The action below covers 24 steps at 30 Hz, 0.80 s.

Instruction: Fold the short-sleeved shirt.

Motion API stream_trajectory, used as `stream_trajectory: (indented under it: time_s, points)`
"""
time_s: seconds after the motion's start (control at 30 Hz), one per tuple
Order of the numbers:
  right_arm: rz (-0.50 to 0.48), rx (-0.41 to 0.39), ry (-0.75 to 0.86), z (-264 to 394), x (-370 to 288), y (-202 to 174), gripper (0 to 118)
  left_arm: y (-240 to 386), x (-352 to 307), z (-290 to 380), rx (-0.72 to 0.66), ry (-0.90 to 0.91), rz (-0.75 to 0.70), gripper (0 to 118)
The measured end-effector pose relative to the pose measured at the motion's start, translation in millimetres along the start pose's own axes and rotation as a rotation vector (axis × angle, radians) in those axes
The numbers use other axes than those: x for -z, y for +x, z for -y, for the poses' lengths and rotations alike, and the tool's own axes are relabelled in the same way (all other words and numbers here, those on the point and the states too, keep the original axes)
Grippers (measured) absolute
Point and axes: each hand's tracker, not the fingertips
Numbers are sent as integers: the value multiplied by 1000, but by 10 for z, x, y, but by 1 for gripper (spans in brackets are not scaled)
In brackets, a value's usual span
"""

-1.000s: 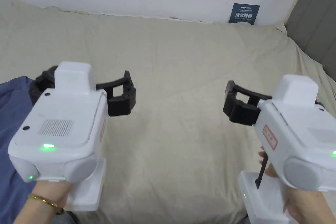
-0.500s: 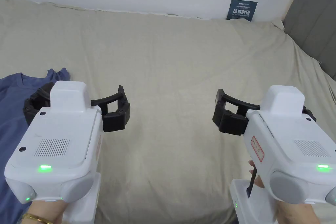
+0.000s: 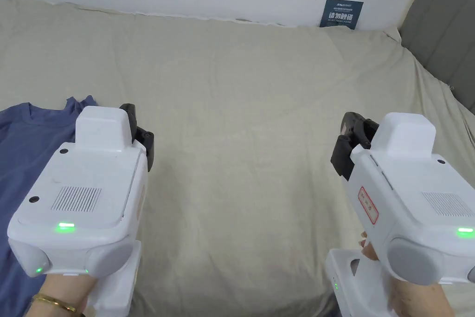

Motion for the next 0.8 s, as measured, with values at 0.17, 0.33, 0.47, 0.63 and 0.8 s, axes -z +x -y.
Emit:
stream_trajectory:
  time_s: [0.17,0.33,0.47,0.63,0.8]
  points:
    - [-6,-6,-8,26,-5,-7,0,-8,-1,12,-7,-2,3,0]
    - [-11,-9,-10,31,-12,-16,0,-20,1,15,-2,-2,4,0]
    - [-12,-15,-9,26,-15,-24,0,-17,-4,8,7,1,4,0]
    - [-15,-19,-9,18,-21,-35,0,-17,0,-1,1,3,6,0]
    - [-25,-33,-11,1,-8,-74,0,-39,-1,-16,-4,7,5,0]
